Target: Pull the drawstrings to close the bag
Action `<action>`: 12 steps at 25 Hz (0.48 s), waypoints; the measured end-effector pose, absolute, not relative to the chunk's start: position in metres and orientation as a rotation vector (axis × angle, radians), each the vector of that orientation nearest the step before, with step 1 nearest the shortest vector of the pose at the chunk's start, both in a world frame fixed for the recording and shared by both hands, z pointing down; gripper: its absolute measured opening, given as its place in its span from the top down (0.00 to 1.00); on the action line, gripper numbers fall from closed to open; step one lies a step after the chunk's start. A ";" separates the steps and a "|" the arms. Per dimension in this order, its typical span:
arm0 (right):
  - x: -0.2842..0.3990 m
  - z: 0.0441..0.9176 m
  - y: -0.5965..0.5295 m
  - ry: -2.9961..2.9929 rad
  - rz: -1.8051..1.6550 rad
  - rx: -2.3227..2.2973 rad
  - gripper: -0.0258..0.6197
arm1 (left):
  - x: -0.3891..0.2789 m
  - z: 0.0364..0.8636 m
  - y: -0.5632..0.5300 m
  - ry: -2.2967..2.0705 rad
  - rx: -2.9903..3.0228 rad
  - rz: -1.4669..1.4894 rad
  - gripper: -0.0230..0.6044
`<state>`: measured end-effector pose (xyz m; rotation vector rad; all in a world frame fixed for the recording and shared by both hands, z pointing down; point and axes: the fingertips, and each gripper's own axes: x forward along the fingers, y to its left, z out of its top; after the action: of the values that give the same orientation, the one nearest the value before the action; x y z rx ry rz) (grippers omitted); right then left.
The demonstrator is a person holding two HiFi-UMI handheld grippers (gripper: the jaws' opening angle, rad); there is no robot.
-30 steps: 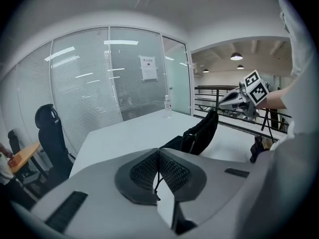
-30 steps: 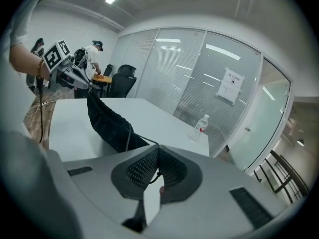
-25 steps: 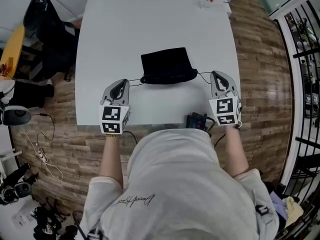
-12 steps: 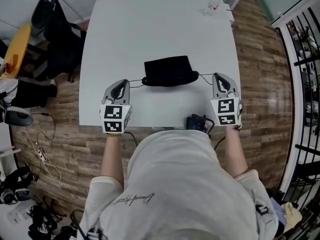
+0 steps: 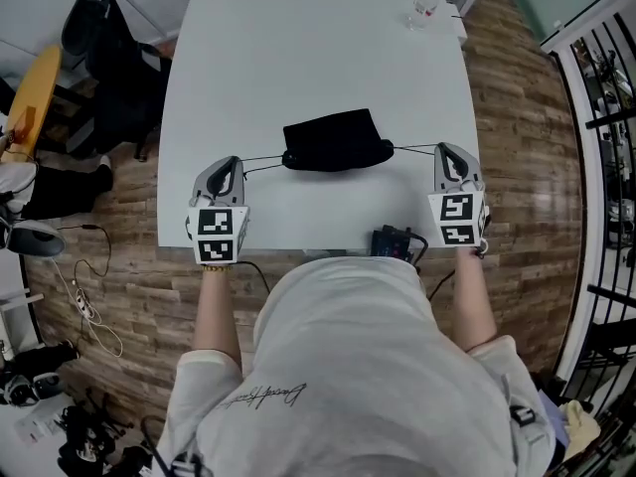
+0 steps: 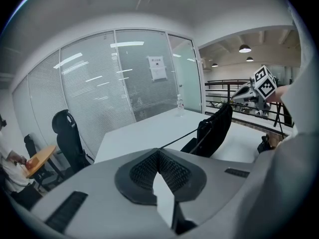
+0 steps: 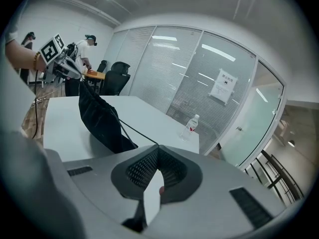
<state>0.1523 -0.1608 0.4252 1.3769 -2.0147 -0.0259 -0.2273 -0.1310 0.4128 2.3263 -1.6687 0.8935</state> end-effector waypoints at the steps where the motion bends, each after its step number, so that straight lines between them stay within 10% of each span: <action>1: 0.153 0.425 -0.161 -2.010 -0.029 1.376 0.92 | -0.228 0.413 -0.131 -1.670 2.322 0.893 0.94; 12: 0.164 0.428 -0.165 -1.969 0.020 1.422 0.92 | -0.236 0.412 -0.133 -1.711 2.271 0.835 0.94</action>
<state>0.1635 -0.1646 0.4282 1.4218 -1.9692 0.0202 -0.2361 -0.1329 0.4118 2.2710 -1.7107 0.8354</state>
